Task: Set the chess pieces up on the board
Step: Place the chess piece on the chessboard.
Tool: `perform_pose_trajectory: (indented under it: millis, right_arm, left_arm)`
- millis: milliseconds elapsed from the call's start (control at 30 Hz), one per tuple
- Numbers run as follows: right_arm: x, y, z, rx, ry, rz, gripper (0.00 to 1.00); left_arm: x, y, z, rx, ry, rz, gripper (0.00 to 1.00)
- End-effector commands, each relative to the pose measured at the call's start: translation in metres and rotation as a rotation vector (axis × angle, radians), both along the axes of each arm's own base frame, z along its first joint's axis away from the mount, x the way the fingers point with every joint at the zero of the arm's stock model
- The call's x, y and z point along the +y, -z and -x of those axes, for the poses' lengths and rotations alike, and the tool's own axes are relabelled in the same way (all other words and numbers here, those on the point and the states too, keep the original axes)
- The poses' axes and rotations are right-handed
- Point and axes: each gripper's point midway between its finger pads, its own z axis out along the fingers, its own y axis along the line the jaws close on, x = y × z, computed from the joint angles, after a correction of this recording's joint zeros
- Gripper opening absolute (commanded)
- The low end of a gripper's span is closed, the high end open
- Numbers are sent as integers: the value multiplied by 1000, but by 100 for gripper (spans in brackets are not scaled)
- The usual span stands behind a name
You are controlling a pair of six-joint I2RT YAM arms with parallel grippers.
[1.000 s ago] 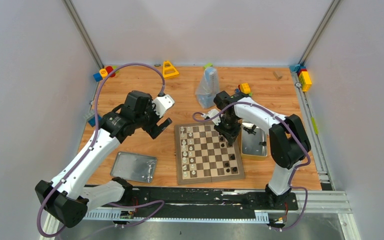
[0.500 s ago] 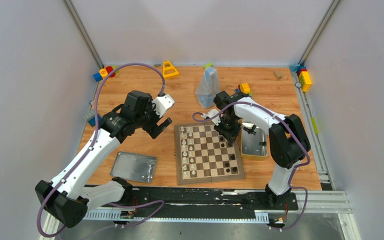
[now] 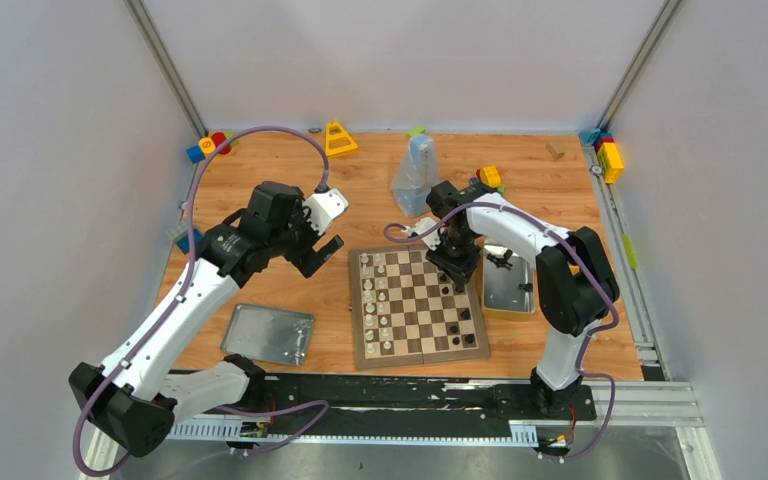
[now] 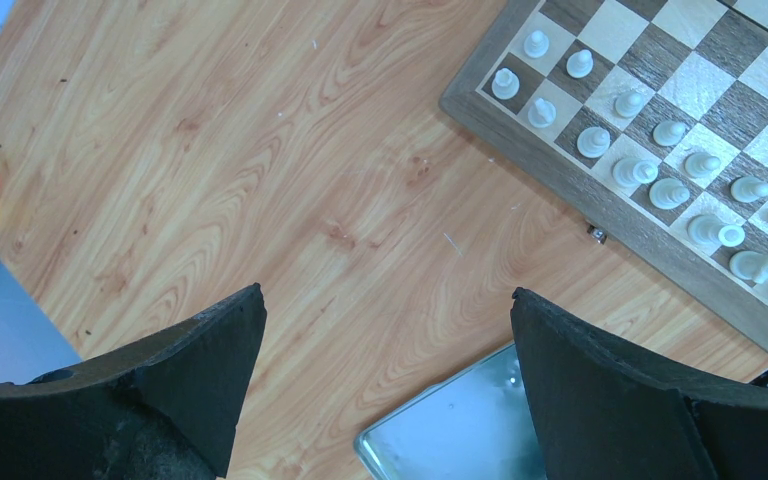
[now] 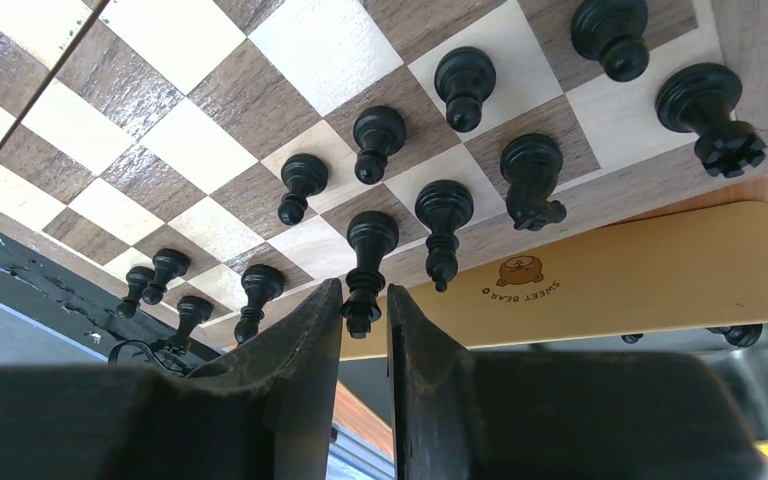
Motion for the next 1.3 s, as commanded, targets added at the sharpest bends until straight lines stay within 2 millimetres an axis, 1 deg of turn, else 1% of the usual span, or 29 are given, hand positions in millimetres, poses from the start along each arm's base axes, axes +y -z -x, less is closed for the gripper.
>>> perform_pose_trajectory:
  millis: [0, 133, 267, 367, 800, 900, 1067, 1133, 1267]
  right_arm:
    - [6, -7, -6, -20, 3, -15, 25]
    - [5, -8, -5, -21, 5, -13, 30]
    - [4, -9, -4, -24, 5, -10, 32]
    - [4, -11, -4, -28, 4, -12, 37]
    - [6, -23, -3, -42, 13, -36, 39]
    - [9, -29, -5, -60, 19, -57, 41]
    - [13, -51, -10, -112, 54, -134, 42]
    - [9, -59, -13, -137, 82, -164, 42]
    - [-7, -70, -21, -182, 158, -212, 42]
  left_arm:
    - [0, -11, -3, -52, 10, 15, 100]
    - [0, -11, -3, -52, 10, 16, 100]
    - [1, -11, -3, -52, 9, 14, 100]
    - [0, -11, -3, -52, 10, 15, 100]
    - [0, -11, -4, -51, 8, 13, 100]
    - [1, -11, -4, -51, 7, 13, 100]
    - [1, -12, -4, -54, 7, 13, 100]
    - [0, -13, -5, -56, 7, 14, 100]
    - [-2, -14, -6, -51, 11, 18, 100]
